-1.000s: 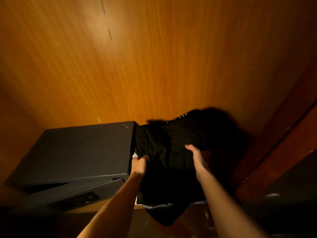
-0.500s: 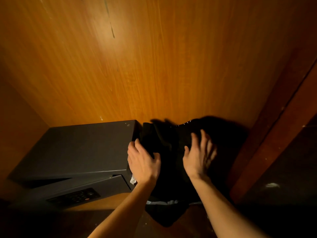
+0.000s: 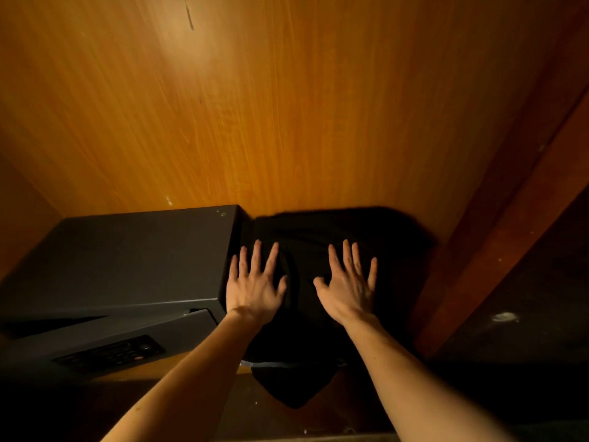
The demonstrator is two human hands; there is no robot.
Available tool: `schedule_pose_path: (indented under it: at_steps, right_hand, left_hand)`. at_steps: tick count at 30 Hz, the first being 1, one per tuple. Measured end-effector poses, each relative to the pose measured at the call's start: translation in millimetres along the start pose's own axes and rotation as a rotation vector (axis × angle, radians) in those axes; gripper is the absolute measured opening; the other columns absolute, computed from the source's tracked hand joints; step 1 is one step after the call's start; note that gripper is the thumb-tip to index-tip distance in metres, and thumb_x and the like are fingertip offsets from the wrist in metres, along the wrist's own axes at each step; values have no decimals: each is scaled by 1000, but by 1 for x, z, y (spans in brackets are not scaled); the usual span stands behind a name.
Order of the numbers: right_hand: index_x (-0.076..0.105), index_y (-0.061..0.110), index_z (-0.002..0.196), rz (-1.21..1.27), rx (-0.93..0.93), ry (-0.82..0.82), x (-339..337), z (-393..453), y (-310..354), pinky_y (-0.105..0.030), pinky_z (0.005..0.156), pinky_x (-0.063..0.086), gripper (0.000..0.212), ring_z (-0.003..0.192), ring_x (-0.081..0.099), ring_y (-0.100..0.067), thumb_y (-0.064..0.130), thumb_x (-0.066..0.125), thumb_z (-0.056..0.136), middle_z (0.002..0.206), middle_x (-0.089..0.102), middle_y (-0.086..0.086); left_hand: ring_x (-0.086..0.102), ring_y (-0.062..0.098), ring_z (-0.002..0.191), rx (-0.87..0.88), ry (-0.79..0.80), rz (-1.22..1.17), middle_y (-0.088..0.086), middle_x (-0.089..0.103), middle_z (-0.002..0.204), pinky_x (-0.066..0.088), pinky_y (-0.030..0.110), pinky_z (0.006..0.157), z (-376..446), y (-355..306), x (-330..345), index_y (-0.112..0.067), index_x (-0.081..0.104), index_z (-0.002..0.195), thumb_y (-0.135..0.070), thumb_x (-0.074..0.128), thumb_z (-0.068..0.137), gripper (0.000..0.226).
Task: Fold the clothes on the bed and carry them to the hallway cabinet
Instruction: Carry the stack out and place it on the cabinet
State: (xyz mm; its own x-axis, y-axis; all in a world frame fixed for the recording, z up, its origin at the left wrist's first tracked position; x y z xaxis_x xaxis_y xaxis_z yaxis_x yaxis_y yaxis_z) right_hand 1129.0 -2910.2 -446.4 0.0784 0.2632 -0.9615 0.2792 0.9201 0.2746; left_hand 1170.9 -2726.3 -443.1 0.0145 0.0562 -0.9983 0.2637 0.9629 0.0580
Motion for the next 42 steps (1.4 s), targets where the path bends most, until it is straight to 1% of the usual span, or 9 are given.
schedule_pose_path:
  at_steps: [4, 9, 14, 18, 21, 24, 28, 33, 42]
  right_hand:
    - [5, 34, 157, 31, 23, 12, 10, 4, -5, -51, 118, -16, 65, 148, -21, -12, 58, 24, 100, 165, -10, 4]
    - [4, 33, 157, -24, 5, -7, 22, 2, -8, -52, 119, -14, 64, 148, -21, -13, 59, 18, 99, 165, -10, 4]
    - [6, 32, 157, -34, -23, 25, 20, 4, -7, -52, 119, -15, 65, 149, -20, -14, 60, 19, 99, 165, -9, 2]
    - [13, 30, 157, -31, -17, 29, 9, 8, 0, -54, 119, -12, 68, 151, -12, -18, 58, 30, 98, 166, 0, -2]
    - [22, 26, 156, -25, -14, -81, 1, 10, 7, -54, 118, -7, 72, 152, 3, -23, 51, 47, 93, 164, 17, -5]
    - [36, 21, 151, 13, -59, -241, -7, 8, 10, -49, 120, 0, 66, 150, 18, -24, 41, 54, 91, 158, 34, -8]
    - [17, 24, 157, -51, -66, -113, 3, 6, 7, -44, 121, -9, 63, 152, -3, -18, 45, 34, 100, 165, 10, -2]
    - [8, 26, 157, -96, -99, -2, 20, 7, 7, -43, 119, -16, 63, 151, -12, -15, 53, 21, 102, 165, -3, 2]
    - [2, 26, 157, -186, -110, 76, 29, 7, 7, -44, 118, -18, 64, 150, -17, -15, 55, 13, 102, 165, -9, 2]
  left_hand:
    - [-7, 20, 153, -28, 7, -24, 4, -13, 164, -1, 39, 124, 3, 7, 7, -11, -19, 154, -57, -5, 95, 76]
    - [2, 20, 153, -16, 59, -203, 8, 0, 166, 4, 34, 124, 2, 6, -4, -8, -11, 156, -35, 19, 107, 63]
    - [35, 37, 140, -17, 166, -446, 7, 22, 162, 32, 48, 114, 7, 3, -40, -25, -14, 157, -8, 54, 93, 94]
    - [14, 27, 151, 28, 50, -335, 8, 14, 165, 11, 42, 124, 14, -15, -65, -24, 10, 158, -27, 58, 91, 83]
    - [5, 23, 153, 85, -172, -264, 6, 15, 165, 2, 43, 124, 12, -44, -86, -18, 34, 151, -35, 50, 89, 66]
    - [-1, 20, 153, 215, -226, -137, 6, 9, 166, -1, 43, 124, 12, -72, -76, -12, 22, 156, -38, 32, 98, 64]
    - [-17, 19, 151, 224, -36, 3, 5, -12, 165, -8, 41, 123, 11, -61, -19, -13, -4, 158, -46, 13, 105, 65]
    - [-26, 20, 148, 177, -29, 10, 4, -24, 161, -11, 39, 123, 2, -23, 15, -20, -12, 156, -63, 0, 98, 73]
    - [-29, 17, 146, 178, 9, -41, 3, -27, 161, -14, 38, 122, 5, -20, 23, -24, -14, 155, -72, -17, 79, 90]
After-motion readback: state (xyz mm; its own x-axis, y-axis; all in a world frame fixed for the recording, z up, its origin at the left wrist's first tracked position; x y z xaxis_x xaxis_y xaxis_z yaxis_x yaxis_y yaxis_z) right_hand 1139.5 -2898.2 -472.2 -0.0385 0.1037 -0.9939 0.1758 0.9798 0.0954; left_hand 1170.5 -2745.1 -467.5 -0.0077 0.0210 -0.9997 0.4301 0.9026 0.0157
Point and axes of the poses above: each hand's wrist, its own z-axis towards the middle knuckle, its own x-axis out of the palm, y = z × x, the point moved 6 cm from there along z, towards the middle knuckle
